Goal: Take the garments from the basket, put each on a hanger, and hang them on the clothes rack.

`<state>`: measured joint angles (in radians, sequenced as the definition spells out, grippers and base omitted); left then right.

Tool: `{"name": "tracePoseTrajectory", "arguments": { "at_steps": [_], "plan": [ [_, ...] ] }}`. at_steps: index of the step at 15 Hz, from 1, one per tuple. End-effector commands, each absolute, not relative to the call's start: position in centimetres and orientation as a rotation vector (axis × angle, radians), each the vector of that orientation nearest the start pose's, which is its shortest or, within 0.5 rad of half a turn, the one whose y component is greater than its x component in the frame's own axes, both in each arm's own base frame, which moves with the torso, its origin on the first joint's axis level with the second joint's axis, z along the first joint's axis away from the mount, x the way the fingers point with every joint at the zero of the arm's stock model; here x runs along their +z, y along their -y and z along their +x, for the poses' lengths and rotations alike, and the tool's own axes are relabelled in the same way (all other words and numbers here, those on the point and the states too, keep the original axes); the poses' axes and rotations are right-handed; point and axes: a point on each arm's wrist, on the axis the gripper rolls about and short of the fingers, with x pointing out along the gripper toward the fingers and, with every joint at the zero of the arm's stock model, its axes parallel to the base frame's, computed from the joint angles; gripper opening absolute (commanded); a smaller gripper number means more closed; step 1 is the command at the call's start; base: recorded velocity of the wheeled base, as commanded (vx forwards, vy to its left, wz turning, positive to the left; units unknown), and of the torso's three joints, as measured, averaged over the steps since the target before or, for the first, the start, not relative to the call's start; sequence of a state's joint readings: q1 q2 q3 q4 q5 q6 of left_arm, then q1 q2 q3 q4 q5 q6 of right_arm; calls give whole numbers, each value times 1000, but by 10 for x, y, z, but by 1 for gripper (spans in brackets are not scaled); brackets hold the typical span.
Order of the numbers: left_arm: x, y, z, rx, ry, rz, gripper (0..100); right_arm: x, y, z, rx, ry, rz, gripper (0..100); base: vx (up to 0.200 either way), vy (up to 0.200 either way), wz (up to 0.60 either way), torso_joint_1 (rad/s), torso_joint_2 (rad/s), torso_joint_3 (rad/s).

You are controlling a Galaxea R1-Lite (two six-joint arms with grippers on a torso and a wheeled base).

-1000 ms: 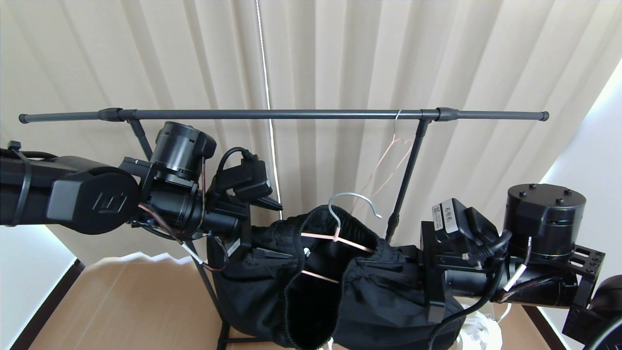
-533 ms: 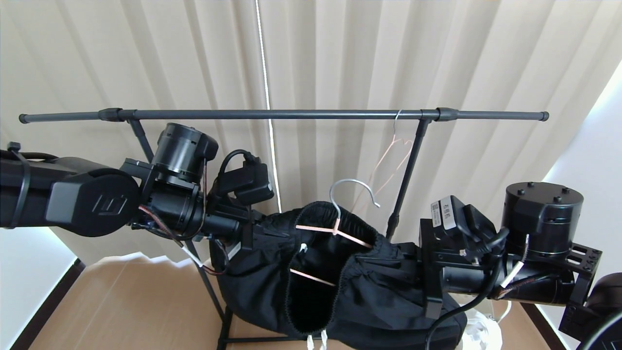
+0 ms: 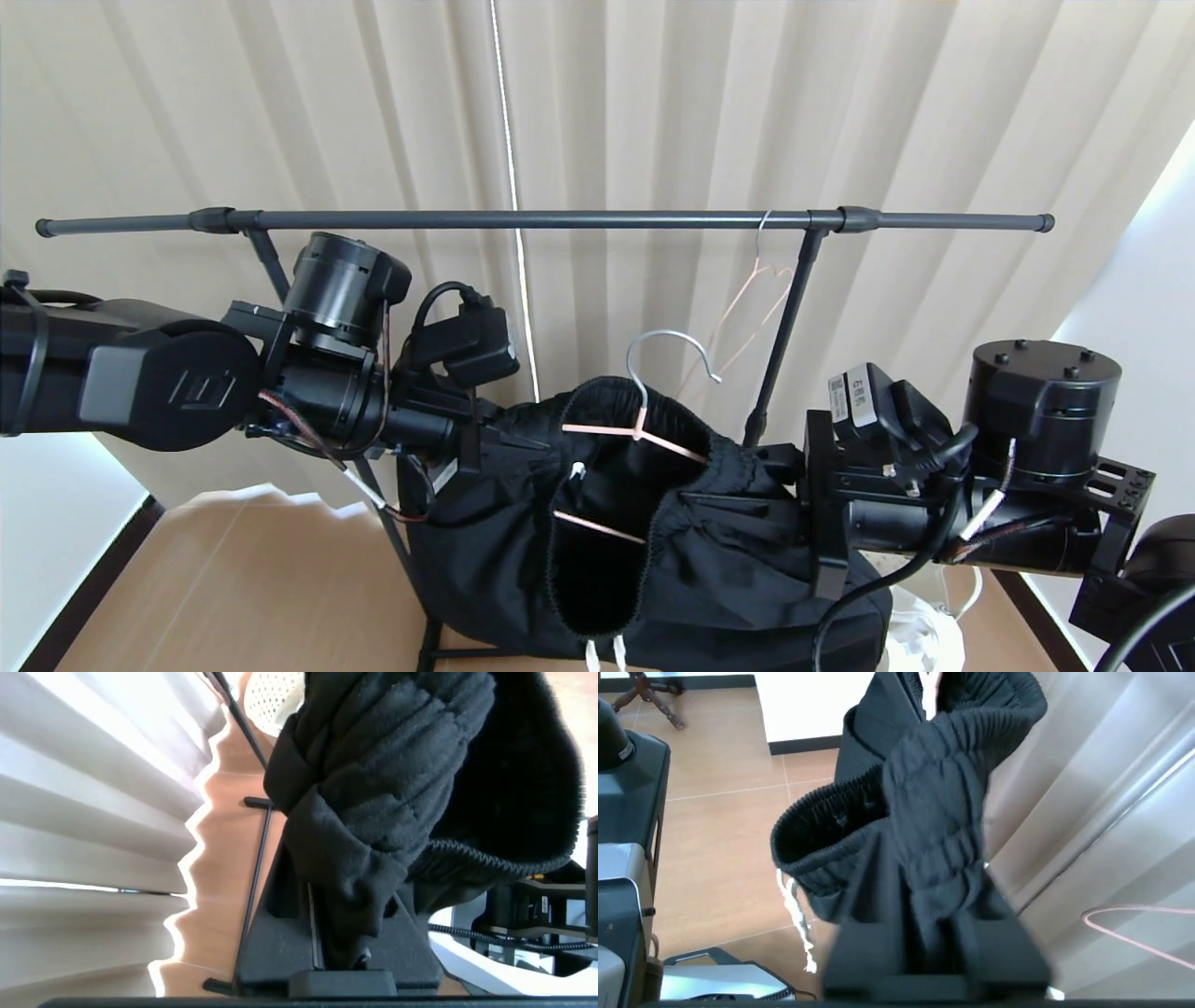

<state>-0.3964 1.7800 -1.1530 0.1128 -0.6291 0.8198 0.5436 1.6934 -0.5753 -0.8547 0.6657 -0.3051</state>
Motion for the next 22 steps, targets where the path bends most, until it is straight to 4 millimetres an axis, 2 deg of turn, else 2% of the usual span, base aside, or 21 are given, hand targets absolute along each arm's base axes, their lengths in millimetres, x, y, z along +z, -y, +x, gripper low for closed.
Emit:
{"name": "tracePoseTrajectory", "arguments": {
  "at_steps": [1,5,8,12,14,15,22],
  "plan": [
    [195,131,287,-1202,-307,602,0,148,-146,234,1208,-99,-244,100,0,0,0,0,0,0],
    [209,122,282,-1142,-318,506,0,153,-125,241,1216,-76,-214,100,0,0,0,0,0,0],
    [210,119,277,-1131,-325,485,0,157,-120,242,1269,-58,-187,100,0,0,0,0,0,0],
    [212,111,270,-1088,-297,447,0,160,-105,253,1215,-39,-142,100,0,0,0,0,0,0],
    [215,108,269,-1065,-282,418,0,157,-100,259,1218,-38,-119,100,0,0,0,0,0,0],
    [220,103,268,-1041,-269,398,0,149,-97,269,1202,-37,-119,100,0,0,0,0,0,0],
    [234,91,263,-989,-255,347,0,136,-79,284,1187,-67,-97,100,0,0,0,0,0,0]
  ]
}}
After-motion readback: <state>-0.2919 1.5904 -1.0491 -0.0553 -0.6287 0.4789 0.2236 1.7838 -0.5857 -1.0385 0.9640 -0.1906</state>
